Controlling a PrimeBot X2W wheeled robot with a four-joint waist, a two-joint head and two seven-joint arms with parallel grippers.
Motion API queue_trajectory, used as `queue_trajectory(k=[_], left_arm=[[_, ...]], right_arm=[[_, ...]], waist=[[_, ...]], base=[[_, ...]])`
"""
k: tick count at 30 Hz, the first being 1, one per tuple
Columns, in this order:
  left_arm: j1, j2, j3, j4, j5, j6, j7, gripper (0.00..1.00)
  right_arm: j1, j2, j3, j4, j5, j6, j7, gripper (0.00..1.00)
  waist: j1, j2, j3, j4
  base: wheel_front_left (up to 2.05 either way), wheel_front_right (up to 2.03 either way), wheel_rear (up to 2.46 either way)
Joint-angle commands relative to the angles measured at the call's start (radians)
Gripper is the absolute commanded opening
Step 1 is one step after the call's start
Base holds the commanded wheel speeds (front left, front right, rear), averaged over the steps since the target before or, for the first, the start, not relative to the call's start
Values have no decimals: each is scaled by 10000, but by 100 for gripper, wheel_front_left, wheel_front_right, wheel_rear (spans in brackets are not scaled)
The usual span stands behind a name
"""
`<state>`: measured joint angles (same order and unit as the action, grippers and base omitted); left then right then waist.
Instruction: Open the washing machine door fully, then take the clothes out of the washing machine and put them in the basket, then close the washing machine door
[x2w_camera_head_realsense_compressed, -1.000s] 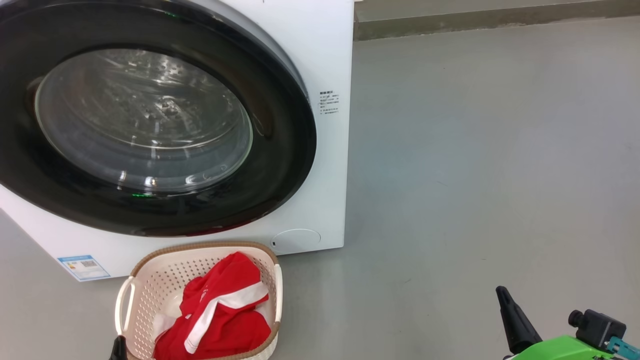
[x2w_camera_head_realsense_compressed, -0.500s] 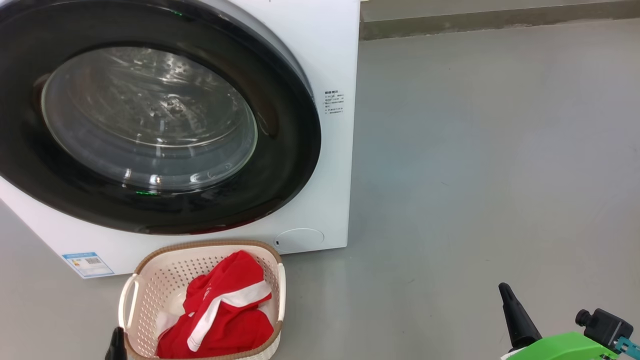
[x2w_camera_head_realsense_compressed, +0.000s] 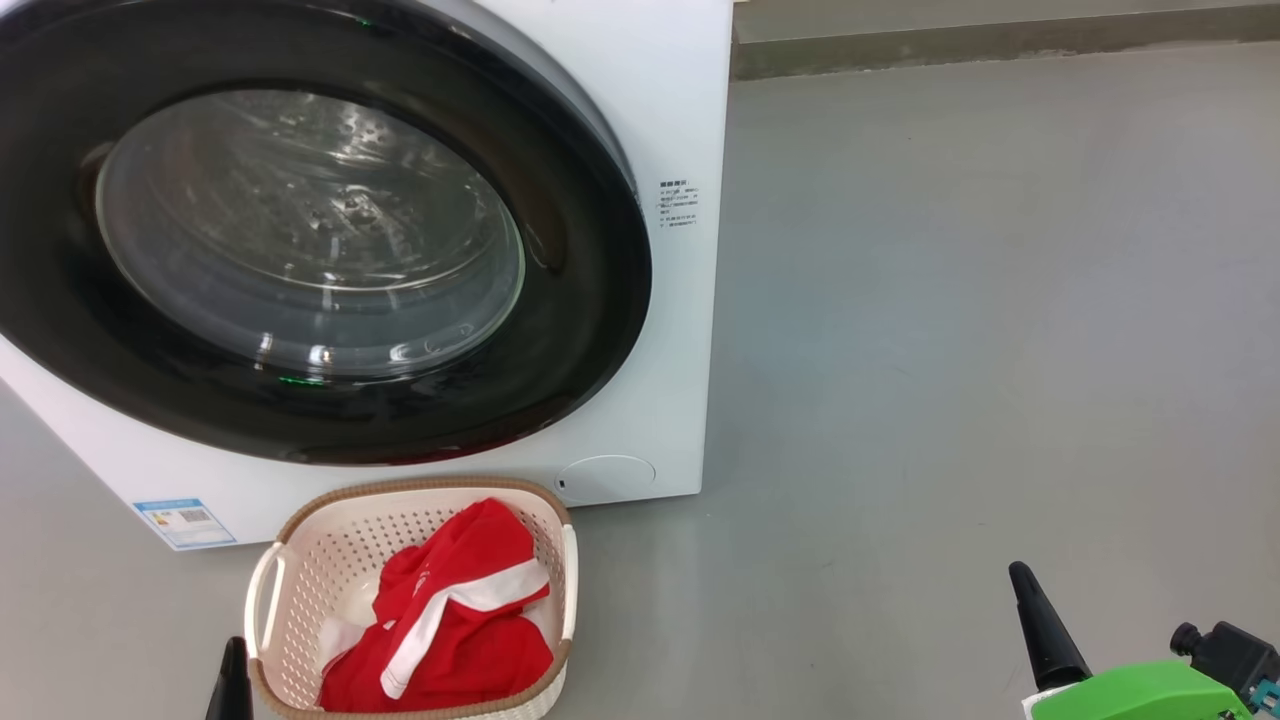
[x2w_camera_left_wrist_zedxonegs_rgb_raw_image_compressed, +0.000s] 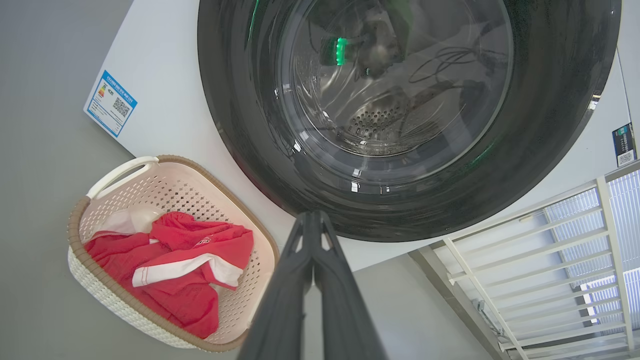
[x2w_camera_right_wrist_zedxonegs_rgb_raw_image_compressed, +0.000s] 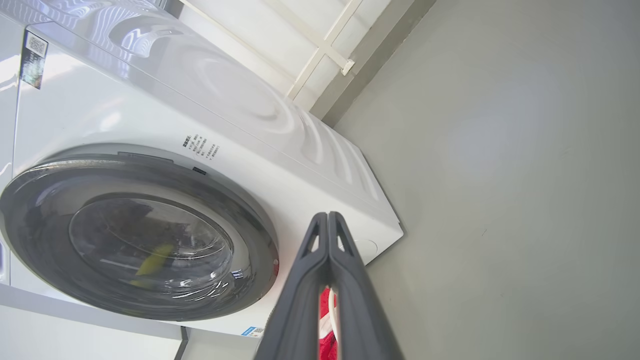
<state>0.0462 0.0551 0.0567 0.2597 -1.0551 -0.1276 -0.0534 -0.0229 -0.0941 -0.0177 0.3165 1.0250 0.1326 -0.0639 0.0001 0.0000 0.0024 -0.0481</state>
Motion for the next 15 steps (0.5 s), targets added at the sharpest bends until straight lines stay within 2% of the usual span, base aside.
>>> queue_trajectory(k=[1,15], left_arm=[[-431,80,240,-200,-267,-17,82,0],[-693,49,321,-188,-1506,-20,457,0]], right_arm=[[-496,-24,5,-297,367,-9,79,0],[-578,72,-206,-397,1669,-11,464,0]], waist=[[-1,0,0,15],[0,0,2,125]], base=[[0,0,0],[0,0,0]])
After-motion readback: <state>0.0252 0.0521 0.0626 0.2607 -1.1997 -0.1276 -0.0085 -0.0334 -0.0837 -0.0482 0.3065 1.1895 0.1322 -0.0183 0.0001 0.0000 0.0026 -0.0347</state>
